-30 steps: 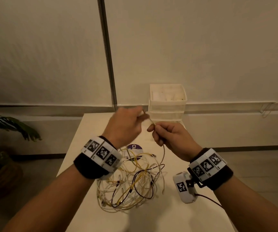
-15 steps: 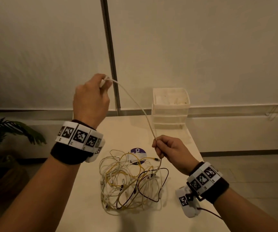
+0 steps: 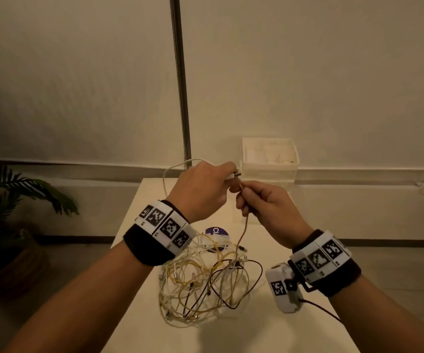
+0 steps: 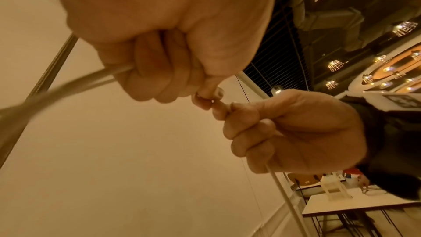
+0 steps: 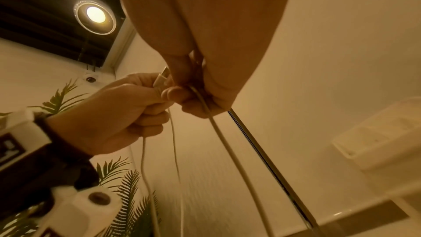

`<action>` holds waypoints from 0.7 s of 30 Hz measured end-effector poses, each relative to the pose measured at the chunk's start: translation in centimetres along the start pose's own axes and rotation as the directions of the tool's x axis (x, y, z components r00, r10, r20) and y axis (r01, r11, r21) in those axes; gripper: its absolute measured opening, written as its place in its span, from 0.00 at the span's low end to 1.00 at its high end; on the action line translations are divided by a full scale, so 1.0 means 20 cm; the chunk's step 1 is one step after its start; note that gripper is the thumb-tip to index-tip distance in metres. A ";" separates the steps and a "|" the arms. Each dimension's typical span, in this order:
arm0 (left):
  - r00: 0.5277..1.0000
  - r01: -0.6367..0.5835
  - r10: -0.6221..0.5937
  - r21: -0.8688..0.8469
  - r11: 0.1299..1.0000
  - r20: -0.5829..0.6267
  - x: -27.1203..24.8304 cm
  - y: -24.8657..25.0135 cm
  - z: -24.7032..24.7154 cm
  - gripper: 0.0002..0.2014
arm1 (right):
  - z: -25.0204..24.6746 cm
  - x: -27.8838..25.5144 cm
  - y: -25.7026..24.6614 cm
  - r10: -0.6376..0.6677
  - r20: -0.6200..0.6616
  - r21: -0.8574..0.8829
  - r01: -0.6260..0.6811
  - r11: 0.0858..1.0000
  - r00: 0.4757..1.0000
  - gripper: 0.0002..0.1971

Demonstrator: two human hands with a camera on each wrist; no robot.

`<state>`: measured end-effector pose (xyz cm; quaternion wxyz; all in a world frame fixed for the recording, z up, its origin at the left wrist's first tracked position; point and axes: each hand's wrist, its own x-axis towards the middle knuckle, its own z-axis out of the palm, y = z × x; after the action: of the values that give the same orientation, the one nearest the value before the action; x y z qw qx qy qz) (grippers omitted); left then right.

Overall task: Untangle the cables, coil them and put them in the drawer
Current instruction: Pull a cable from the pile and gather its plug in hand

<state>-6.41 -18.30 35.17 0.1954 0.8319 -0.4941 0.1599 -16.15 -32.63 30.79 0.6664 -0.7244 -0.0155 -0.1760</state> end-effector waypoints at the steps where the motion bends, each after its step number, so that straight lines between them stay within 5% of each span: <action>1: 0.999 0.009 -0.009 -0.004 1.000 -0.033 0.01 -0.01 -0.01 0.02 | 0.01 0.00 0.01 0.004 -0.001 0.014 -0.004 1.000 1.000 0.13; 6: 0.958 0.112 -0.125 -0.064 0.992 -0.260 0.06 -0.06 -0.14 0.03 | 0.04 -0.05 0.15 0.069 0.031 0.019 -0.070 0.997 0.997 0.13; 10: 0.777 0.189 -0.286 -0.226 0.956 -0.561 0.10 -0.14 -0.38 0.07 | 0.07 -0.11 0.26 0.133 0.071 -0.069 -0.128 0.989 0.989 0.13; 11: 0.764 0.201 -0.291 -0.216 0.955 -0.576 0.11 -0.16 -0.42 0.07 | 0.08 -0.12 0.28 0.143 0.065 -0.078 -0.138 0.987 0.988 0.13; 14: 0.852 0.241 -0.267 -0.115 0.964 -0.450 0.11 -0.18 -0.44 0.08 | 0.08 -0.11 0.31 0.159 -0.002 0.003 -0.159 0.987 0.987 0.14; 17: 0.878 0.249 -0.267 -0.097 0.964 -0.399 0.05 -0.17 -0.36 0.17 | 0.07 -0.08 0.27 0.177 -0.038 0.122 -0.171 0.978 0.984 0.14; 19: 0.920 0.120 -0.148 -0.098 0.988 -0.362 -0.01 -0.13 -0.29 0.25 | 0.07 -0.06 0.23 0.188 -0.036 0.150 -0.180 0.972 0.982 0.15; 21: 0.985 -0.030 0.000 -0.168 0.985 -0.175 -0.04 -0.08 -0.21 0.27 | 0.08 -0.06 0.18 0.188 -0.024 0.148 -0.183 0.972 0.982 0.15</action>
<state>-5.64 -14.93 38.15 0.3068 0.7913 -0.4933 0.1909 -16.00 -31.23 26.86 0.7311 -0.6686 0.0523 -0.1252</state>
